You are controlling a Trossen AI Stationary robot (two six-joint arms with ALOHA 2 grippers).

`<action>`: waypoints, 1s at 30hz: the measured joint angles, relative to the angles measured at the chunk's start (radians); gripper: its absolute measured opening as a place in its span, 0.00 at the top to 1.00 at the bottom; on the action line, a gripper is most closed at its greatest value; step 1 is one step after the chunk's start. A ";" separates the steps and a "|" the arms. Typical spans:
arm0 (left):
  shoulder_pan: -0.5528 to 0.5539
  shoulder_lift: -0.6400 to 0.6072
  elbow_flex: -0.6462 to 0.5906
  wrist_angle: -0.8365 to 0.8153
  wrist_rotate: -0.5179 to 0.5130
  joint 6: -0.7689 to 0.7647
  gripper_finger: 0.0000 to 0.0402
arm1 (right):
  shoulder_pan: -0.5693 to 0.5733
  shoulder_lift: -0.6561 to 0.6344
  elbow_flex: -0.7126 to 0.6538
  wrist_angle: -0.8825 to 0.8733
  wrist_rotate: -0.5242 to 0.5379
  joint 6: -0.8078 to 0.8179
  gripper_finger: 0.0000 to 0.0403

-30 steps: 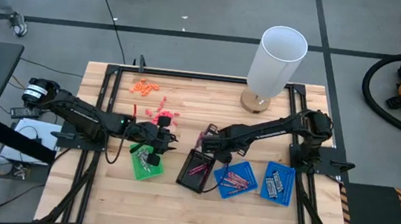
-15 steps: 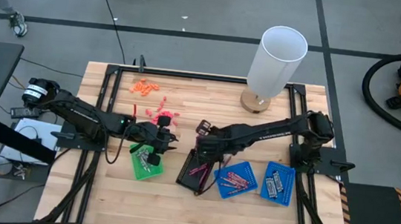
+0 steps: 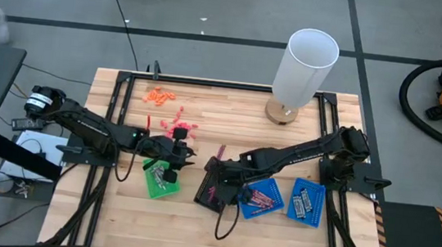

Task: Sort crayons
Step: Put the red crayon into the black bin

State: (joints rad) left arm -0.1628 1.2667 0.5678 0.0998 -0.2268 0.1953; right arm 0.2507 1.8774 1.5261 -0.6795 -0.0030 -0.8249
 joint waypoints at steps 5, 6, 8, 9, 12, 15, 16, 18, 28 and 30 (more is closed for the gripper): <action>-0.016 0.000 0.001 0.010 0.000 -0.002 0.65 | -0.009 0.001 -0.093 0.130 -0.042 0.064 0.89; -0.017 0.000 0.003 0.010 0.000 -0.006 0.65 | -0.011 0.001 -0.115 0.157 -0.046 0.071 0.89; -0.021 0.000 0.008 0.011 0.000 -0.021 0.65 | -0.018 0.002 -0.152 0.193 -0.051 0.092 0.89; -0.021 0.000 0.009 0.014 0.000 -0.025 0.65 | -0.022 0.002 -0.169 0.213 -0.054 0.102 0.89; -0.021 0.000 0.009 0.011 0.000 -0.045 0.65 | -0.037 0.002 -0.217 0.249 -0.077 0.122 0.89; -0.020 0.000 0.009 0.013 0.000 -0.054 0.65 | -0.051 0.002 -0.267 0.301 -0.078 0.140 0.89; -0.020 0.000 0.009 0.014 0.000 -0.055 0.65 | -0.058 0.002 -0.280 0.311 -0.080 0.143 0.89; -0.020 0.000 0.009 0.017 0.000 -0.055 0.65 | -0.068 0.002 -0.302 0.321 -0.083 0.150 0.89; -0.020 0.000 0.009 0.017 0.000 -0.056 0.65 | -0.077 0.002 -0.318 0.350 -0.098 0.156 0.77; -0.020 0.000 0.009 0.017 0.000 -0.056 0.65 | -0.078 0.002 -0.306 0.337 -0.090 0.168 0.75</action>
State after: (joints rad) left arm -0.1829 1.2666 0.5770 0.1165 -0.2268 0.1398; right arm 0.1731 1.8793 1.2202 -0.3422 -0.0933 -0.6572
